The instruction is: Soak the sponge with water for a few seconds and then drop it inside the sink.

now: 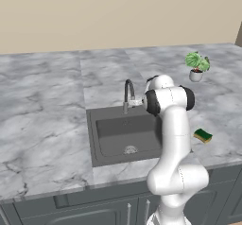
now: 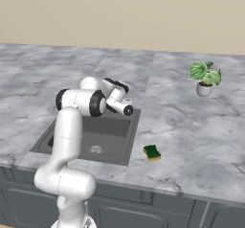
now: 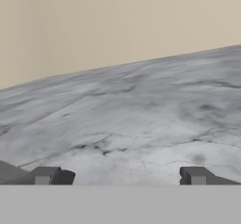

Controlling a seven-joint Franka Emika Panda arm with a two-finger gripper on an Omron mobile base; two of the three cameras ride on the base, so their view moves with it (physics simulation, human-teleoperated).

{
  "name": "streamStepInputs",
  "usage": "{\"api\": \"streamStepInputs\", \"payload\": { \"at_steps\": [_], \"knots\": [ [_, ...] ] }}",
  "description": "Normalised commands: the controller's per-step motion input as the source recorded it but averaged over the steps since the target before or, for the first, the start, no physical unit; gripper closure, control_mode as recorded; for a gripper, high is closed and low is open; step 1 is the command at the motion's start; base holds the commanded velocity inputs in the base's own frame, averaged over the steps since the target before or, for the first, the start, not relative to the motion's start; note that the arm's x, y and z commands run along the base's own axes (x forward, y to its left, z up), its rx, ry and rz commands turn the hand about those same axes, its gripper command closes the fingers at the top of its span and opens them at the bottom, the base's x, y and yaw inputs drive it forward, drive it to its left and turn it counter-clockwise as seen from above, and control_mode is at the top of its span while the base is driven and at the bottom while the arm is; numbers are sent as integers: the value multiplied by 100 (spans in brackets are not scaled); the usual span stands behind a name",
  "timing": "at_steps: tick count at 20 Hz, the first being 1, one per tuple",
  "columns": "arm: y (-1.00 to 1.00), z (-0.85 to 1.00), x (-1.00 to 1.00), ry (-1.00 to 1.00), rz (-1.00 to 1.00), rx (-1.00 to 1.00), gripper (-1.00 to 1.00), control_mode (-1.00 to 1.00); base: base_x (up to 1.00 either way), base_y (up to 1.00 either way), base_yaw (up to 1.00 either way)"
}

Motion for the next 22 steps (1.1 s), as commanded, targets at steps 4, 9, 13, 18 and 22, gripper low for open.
{"api": "streamStepInputs", "payload": {
  "at_steps": [4, 9, 13, 18, 22],
  "knots": [
    [-31, -29, 29, 0, 0, -1, -100, -100, 0, 0, 0],
    [-38, -22, 35, 0, 0, -3, -100, -100, 0, 0, 0],
    [-36, -19, 36, 0, 0, -5, -100, -100, 0, 0, 0],
    [-40, -21, 41, 0, 0, -7, -100, -100, 0, 0, 0],
    [-58, -27, 40, 0, -2, -4, -100, -100, 0, 0, 0]
  ]
}}
